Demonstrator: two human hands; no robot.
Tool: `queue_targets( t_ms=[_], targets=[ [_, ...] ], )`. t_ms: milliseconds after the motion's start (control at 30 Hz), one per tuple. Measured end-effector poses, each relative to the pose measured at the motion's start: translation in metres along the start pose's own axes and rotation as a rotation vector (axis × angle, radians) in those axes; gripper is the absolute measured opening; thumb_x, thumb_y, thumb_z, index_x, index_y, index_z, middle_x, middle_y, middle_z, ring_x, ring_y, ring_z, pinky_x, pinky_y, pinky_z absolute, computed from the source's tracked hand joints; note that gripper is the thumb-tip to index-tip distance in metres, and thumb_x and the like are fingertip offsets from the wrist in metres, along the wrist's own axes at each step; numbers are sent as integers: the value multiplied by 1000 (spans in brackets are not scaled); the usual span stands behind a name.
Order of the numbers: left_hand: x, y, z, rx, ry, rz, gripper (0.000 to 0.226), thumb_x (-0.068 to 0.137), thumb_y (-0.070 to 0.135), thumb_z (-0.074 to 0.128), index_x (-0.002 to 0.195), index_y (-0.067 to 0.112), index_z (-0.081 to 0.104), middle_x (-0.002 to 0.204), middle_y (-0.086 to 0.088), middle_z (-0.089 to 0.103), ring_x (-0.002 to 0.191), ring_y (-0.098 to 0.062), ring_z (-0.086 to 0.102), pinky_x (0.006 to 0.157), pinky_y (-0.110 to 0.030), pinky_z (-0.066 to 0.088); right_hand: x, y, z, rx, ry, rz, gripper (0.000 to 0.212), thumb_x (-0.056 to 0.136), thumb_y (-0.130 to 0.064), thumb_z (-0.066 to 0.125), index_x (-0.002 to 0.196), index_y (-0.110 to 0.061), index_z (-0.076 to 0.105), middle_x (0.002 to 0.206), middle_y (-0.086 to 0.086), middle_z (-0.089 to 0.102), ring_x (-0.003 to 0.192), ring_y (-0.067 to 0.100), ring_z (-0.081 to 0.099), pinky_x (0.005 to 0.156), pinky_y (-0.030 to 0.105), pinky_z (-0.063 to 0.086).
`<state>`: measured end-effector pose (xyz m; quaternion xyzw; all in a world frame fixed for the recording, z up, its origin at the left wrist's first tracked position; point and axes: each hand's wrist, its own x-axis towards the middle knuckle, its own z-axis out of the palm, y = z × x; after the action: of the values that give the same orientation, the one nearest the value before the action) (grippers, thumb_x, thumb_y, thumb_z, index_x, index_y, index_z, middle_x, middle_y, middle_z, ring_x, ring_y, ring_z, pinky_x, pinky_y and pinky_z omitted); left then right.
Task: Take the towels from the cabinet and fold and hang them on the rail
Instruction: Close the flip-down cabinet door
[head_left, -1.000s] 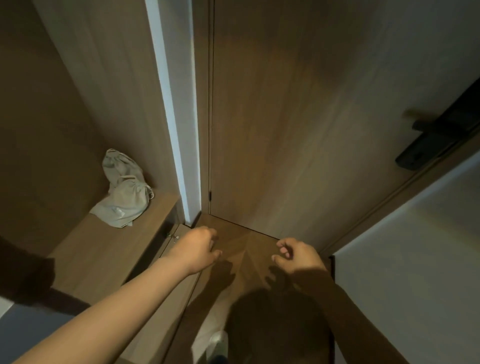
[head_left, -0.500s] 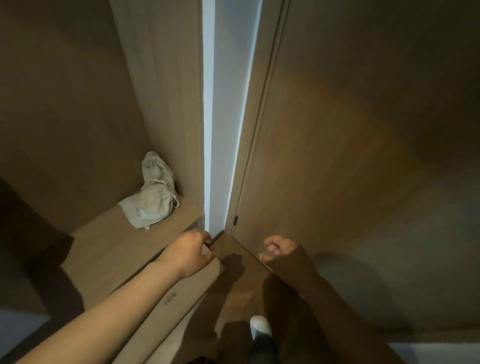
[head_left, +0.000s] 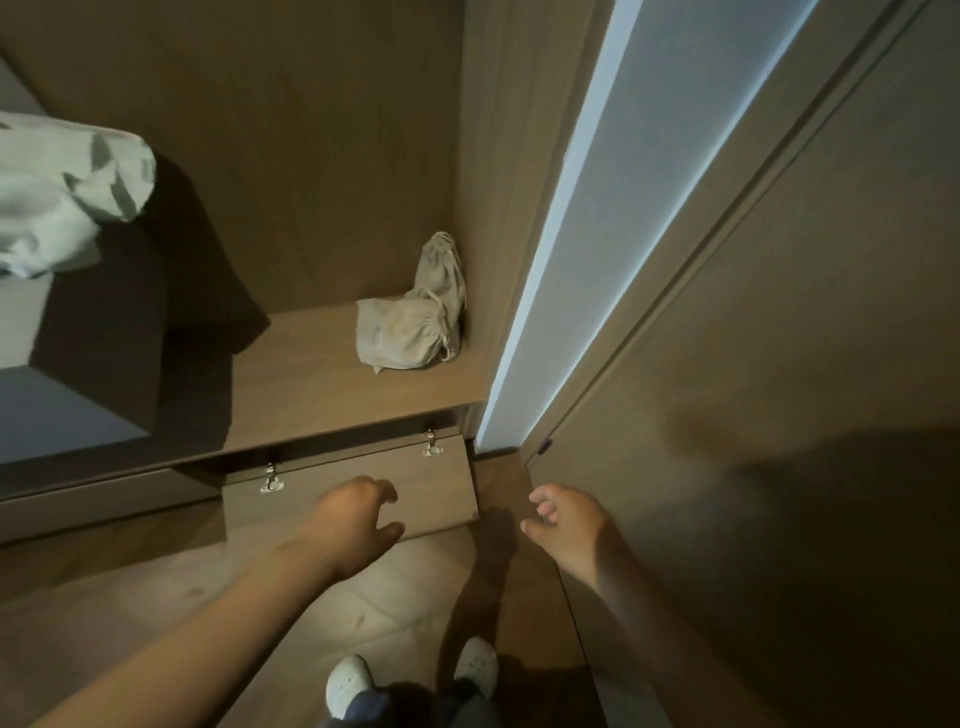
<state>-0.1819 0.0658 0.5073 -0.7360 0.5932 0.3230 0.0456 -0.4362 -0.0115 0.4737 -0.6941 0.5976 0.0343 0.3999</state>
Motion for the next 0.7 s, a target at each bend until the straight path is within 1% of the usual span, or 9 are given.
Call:
queue_targets(
  t_ms=[67, 133, 233, 300, 467, 567, 633, 700],
  targets=[
    [7, -12, 11, -12, 7, -41, 46, 96, 40, 55, 137, 21, 49, 136, 1, 53, 122, -15, 52, 100, -25, 43, 18, 4, 10, -13, -49, -5, 38, 90, -31, 68, 125, -20, 59, 109, -6, 61, 100, 11, 59, 91, 26, 50],
    [18, -28, 28, -19, 17, -80, 46, 95, 41, 55, 137, 22, 50, 135, 3, 54, 121, -13, 53, 99, -24, 44, 38, 8, 22, -32, -77, -14, 38, 89, -30, 68, 125, -20, 59, 106, -7, 60, 99, 10, 59, 90, 26, 51],
    [42, -54, 63, -24, 22, -130, 45, 94, 42, 55, 135, 24, 51, 134, 5, 55, 119, -12, 54, 96, -23, 44, 75, 20, 50, -108, -108, -39, 41, 90, -31, 68, 128, -19, 58, 115, -2, 64, 104, 11, 61, 89, 23, 50],
    [65, -71, 95, -33, 13, -150, 45, 94, 42, 55, 135, 24, 52, 134, 4, 55, 118, -13, 54, 96, -24, 44, 103, 34, 75, -160, -123, -50, 40, 91, -31, 66, 129, -21, 56, 120, -3, 63, 106, 10, 60, 88, 20, 49],
    [134, -113, 184, -34, 5, -172, 48, 94, 43, 54, 137, 22, 49, 135, 1, 54, 119, -16, 54, 97, -27, 45, 177, 81, 151, -200, -175, -31, 39, 93, -32, 63, 129, -23, 54, 122, -6, 60, 108, 7, 57, 82, 18, 42],
    [181, -139, 243, -27, -5, -171, 49, 94, 42, 53, 138, 21, 48, 135, 0, 54, 118, -18, 54, 97, -28, 45, 226, 116, 201, -266, -176, -55, 36, 93, -33, 63, 127, -25, 55, 119, -7, 60, 102, 5, 55, 74, 15, 39],
    [214, -158, 283, -27, -8, -173, 49, 94, 43, 53, 138, 21, 48, 134, -1, 54, 118, -18, 54, 96, -28, 45, 258, 141, 236, -303, -183, -72, 33, 92, -33, 64, 123, -25, 57, 113, -9, 60, 96, 3, 54, 67, 11, 35],
    [248, -179, 325, -32, -4, -166, 48, 94, 42, 53, 137, 21, 49, 134, -1, 54, 118, -19, 54, 96, -28, 45, 293, 167, 273, -319, -182, -80, 32, 91, -33, 64, 122, -24, 58, 106, -11, 58, 91, 1, 52, 63, 8, 32]
  ],
)
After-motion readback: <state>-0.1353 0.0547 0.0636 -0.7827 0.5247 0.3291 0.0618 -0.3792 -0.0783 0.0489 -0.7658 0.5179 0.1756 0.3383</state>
